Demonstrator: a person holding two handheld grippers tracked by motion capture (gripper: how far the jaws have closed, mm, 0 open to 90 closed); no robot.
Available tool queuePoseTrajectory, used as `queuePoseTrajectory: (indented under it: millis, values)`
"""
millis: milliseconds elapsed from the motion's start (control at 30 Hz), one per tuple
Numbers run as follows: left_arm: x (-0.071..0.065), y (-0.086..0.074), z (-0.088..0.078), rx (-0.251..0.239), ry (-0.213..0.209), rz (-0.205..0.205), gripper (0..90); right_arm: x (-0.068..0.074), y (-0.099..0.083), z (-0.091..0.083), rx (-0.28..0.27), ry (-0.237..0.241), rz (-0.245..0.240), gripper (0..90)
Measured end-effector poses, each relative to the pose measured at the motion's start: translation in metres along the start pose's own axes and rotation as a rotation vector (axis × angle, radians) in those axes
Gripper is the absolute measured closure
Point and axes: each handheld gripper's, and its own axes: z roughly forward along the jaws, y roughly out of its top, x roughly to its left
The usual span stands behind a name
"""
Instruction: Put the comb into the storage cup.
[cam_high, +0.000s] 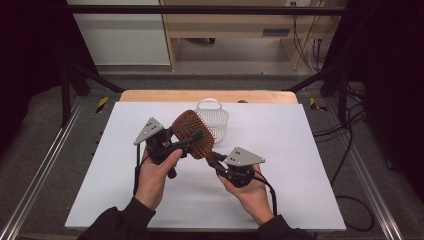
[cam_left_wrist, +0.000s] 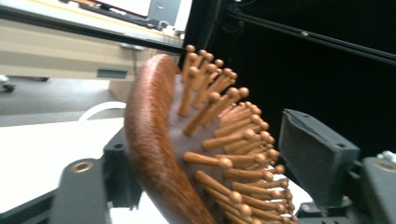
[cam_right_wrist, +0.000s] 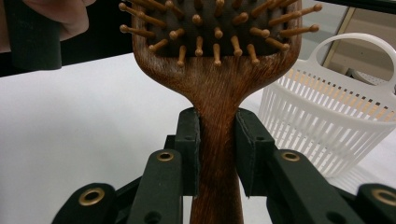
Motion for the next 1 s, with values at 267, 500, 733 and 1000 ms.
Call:
queuePoseTrajectory:
  millis: [267,500,733,1000]
  values:
    - [0.0,0.003,0.0,0.005,0.001,-0.092,45.5,0.0,-0.003,0.003,0.008,0.003,0.021,72.7]
    - [-0.008,0.009,0.005,0.022,0.002,-0.086,50.5,-0.001,-0.004,0.003,0.004,0.001,0.045,72.5]
    - [-0.013,0.01,0.009,0.033,0.004,-0.06,51.3,-0.003,-0.006,0.004,0.008,0.005,0.058,72.1]
    - [-0.016,0.013,0.014,0.039,0.003,-0.025,52.0,-0.005,-0.006,0.003,-0.003,0.012,0.085,63.5]
